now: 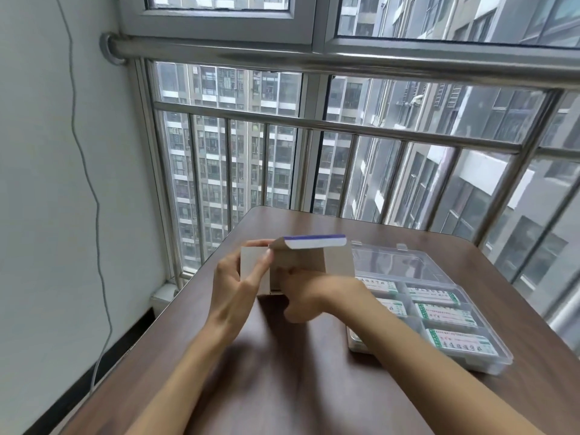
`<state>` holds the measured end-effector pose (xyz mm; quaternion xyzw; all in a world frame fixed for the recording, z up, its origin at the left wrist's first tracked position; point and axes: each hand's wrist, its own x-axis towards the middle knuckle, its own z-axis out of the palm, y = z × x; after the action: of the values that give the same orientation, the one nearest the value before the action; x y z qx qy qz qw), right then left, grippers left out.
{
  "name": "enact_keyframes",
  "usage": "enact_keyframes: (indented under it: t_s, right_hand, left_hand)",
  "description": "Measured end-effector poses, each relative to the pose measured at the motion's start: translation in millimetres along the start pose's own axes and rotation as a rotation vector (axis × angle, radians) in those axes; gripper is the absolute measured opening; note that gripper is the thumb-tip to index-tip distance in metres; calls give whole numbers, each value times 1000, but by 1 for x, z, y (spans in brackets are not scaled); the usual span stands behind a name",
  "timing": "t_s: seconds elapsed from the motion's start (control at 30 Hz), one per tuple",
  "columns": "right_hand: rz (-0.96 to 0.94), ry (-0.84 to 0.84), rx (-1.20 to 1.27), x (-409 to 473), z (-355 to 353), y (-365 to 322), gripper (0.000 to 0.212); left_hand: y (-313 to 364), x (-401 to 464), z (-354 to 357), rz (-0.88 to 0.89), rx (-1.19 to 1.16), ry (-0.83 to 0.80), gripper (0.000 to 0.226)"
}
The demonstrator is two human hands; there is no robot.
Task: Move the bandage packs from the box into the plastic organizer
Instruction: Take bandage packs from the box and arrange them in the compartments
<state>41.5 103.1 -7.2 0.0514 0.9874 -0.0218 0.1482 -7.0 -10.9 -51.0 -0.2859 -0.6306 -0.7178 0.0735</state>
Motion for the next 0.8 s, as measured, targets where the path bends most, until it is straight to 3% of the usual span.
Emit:
enact_keyframes:
  t_s: [0.2, 0.37, 0.53, 0.67, 0.8]
  right_hand:
    - [10, 28, -115, 8, 2, 1, 42]
    - [-121, 130, 70, 1, 1, 1, 18]
    - [-335, 344, 159, -16, 8, 13, 21]
    - [-378, 435, 241, -25, 9, 20, 40]
    - [-454, 480, 364, -36, -1, 23, 32]
  left_hand:
    - [-5, 2, -2, 16, 111, 19, 19]
    - [0, 4, -5, 94, 62, 6, 24]
    - [0, 4, -8, 141, 149, 12, 24]
    - [-1, 3, -6, 118, 156, 60, 11]
    - [0, 4, -5, 96, 159, 80, 9]
